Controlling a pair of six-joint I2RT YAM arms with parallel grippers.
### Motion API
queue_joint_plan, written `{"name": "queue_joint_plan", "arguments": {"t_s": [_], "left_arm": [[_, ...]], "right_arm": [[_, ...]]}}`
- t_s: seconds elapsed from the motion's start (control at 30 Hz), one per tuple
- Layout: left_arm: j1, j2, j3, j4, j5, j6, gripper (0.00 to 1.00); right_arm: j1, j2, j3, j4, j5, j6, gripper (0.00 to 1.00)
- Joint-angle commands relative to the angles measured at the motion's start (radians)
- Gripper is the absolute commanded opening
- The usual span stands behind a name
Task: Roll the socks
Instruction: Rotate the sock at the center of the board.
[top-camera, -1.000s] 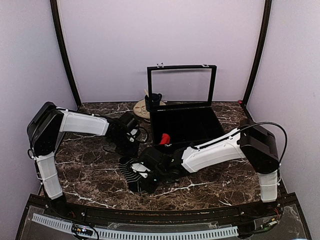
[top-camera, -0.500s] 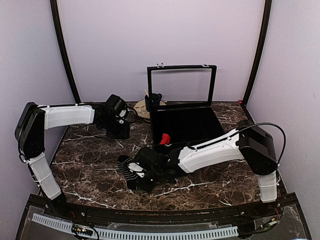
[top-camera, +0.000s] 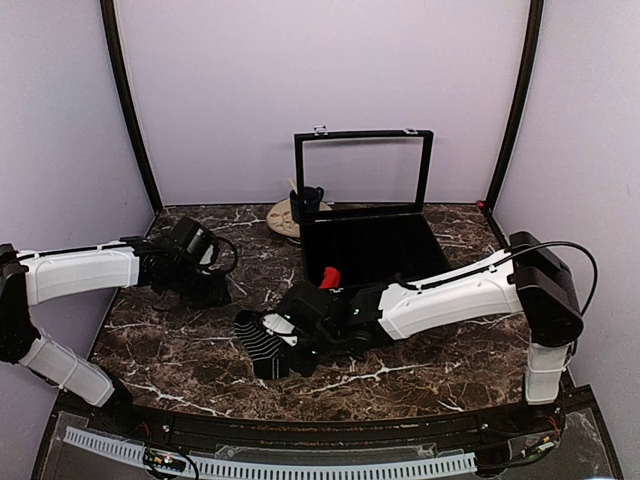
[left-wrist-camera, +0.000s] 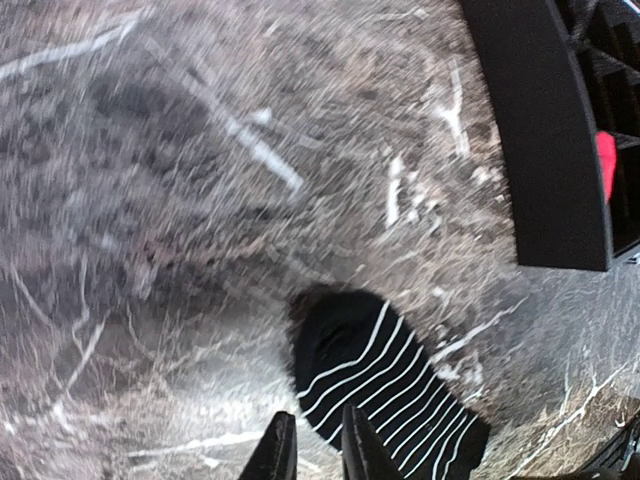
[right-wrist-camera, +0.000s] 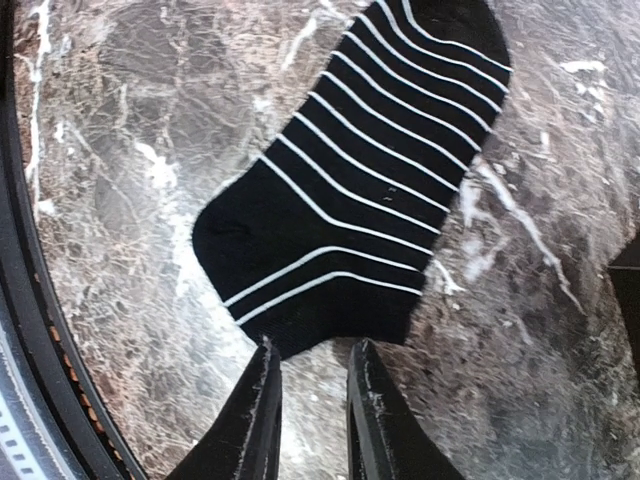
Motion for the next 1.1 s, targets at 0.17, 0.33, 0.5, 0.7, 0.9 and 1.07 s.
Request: {"name": "queue_joint_plan", "arguments": {"t_s": [0.17, 0.33, 0.5, 0.7, 0.9, 1.07], "left_arm": [[-0.02, -0.046, -0.104, 0.075, 0.076, -0.094, 0.18], [-0.045, 0.015, -0.09, 0.084, 0.102, -0.08, 0.17], [-0.049, 0.071, -0.065, 0.038, 0.067, -0.073, 0.19], [-0.049, 0.121, -0.041, 0.016, 0.034, -0.053, 0.24], [-0.049, 0.169, -0.026, 0.027, 0.036, -0.035, 0.25], [-0.049, 0.203, -0.031, 0.051, 0.056, -0.033, 0.25]], "right_arm": [[-0.005, -0.037, -0.028, 0.004, 0.038, -0.031, 0.23], [-0.018, -0.032, -0.03, 0.011, 0.019, -0.027, 0.23], [-0.028, -0.026, -0.026, 0.013, 0.007, -0.022, 0.23], [-0.036, -0.023, -0.032, 0.019, -0.002, -0.01, 0.23], [-0.044, -0.017, -0.028, 0.014, -0.006, -0.007, 0.23], [-0.05, -0.017, -0.033, 0.014, -0.009, -0.003, 0.23]]}}
